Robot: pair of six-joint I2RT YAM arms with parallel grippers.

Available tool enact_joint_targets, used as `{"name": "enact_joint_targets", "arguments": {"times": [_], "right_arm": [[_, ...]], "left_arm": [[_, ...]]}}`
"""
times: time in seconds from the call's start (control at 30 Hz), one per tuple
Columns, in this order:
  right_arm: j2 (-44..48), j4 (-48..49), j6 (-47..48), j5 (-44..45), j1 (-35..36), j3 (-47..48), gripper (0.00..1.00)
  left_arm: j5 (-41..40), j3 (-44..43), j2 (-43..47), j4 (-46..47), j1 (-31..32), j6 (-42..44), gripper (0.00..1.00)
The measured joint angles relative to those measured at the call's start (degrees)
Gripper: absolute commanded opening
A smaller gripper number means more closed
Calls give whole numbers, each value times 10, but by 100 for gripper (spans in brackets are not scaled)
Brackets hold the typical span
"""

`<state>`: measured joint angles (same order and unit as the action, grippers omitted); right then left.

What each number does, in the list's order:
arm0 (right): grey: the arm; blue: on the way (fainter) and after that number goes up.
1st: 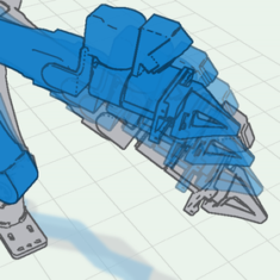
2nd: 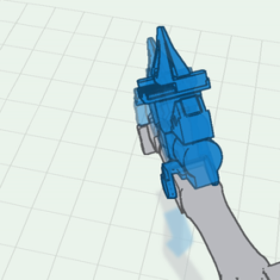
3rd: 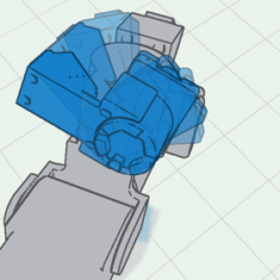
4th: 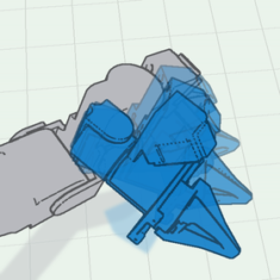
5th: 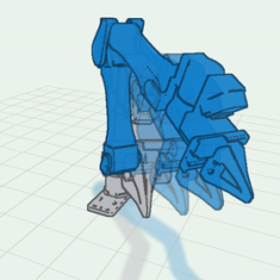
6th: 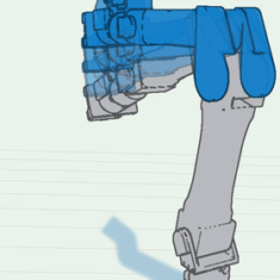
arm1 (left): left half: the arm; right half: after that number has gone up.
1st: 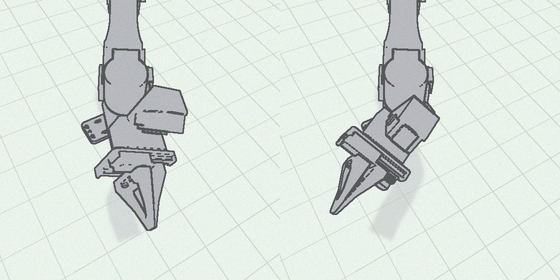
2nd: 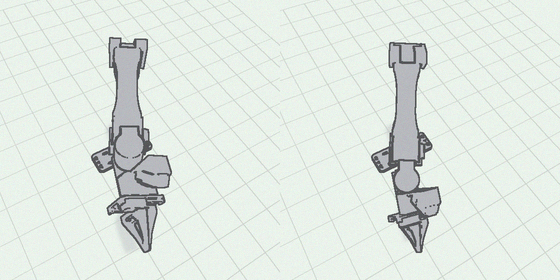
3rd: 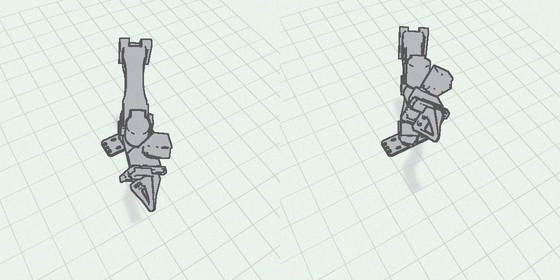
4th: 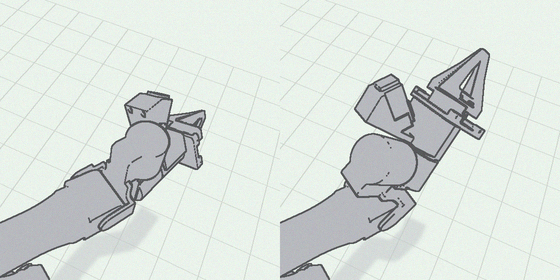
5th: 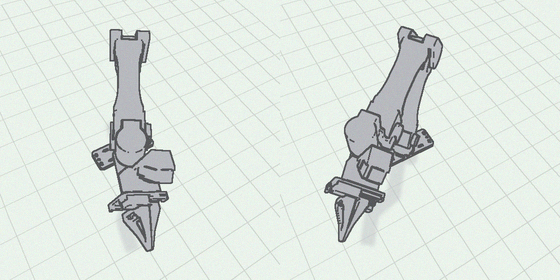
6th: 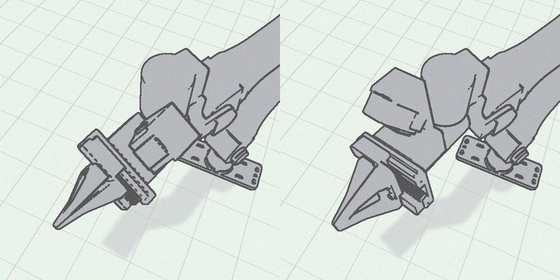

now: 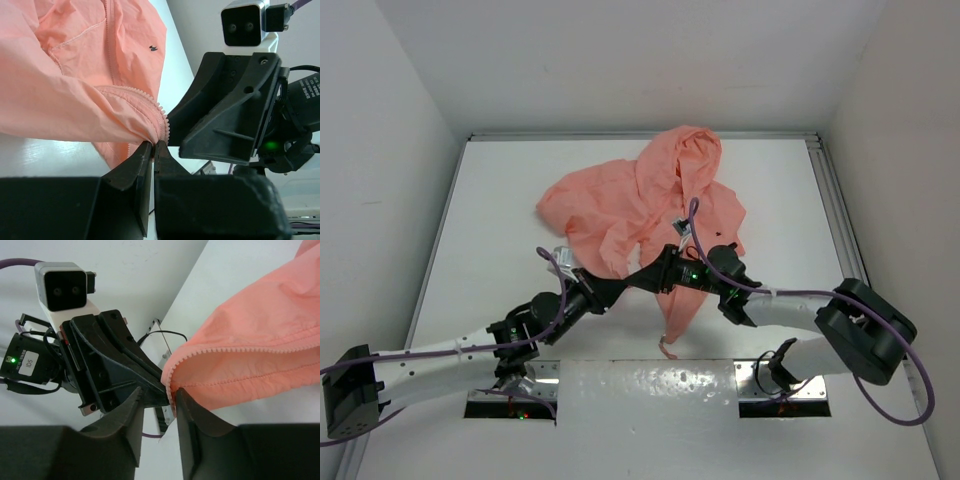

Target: Zip up the jacket

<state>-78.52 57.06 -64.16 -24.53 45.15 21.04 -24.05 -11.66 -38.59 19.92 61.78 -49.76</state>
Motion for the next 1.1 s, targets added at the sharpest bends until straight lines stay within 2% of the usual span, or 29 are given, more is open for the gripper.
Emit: {"name": "enact_joint_targets", "arguments": {"times": [0.23,0.27,0.37,0.4,0.43,0.5,0.53,0.63,0.67,0.77,0.87,1.1], "right_arm": [[4,-31,7,3,0,0,14],[4,-33,7,2,0,0,8],[3,-36,7,3,-2,0,2],[3,-35,7,4,-3,0,0],[3,-35,7,4,-3,0,0],[2,-32,5,4,-4,0,0],[2,-29,3,5,-4,0,0],[3,-23,-1,4,-5,0,0],[6,-20,-2,5,-5,0,0],[21,-6,-6,1,-2,0,0],[32,9,-12,-1,-1,-2,0],[33,12,-23,-1,0,-15,0]], "left_arm": [[0,-1,-7,0,0,0,0],[0,-1,-9,0,0,0,0],[0,-1,-12,0,0,0,0],[-1,-1,-13,0,-1,0,3],[-1,-1,-13,0,-1,0,15],[-4,-2,-12,-3,-1,3,29],[-9,-2,-12,-11,-3,3,41],[-26,-4,8,-48,-4,1,55],[-30,-4,20,-60,-4,0,57],[-39,-3,66,-80,-4,-5,58],[-38,-3,88,-73,-4,-15,50],[-6,-7,50,-25,-4,-23,40]]}}
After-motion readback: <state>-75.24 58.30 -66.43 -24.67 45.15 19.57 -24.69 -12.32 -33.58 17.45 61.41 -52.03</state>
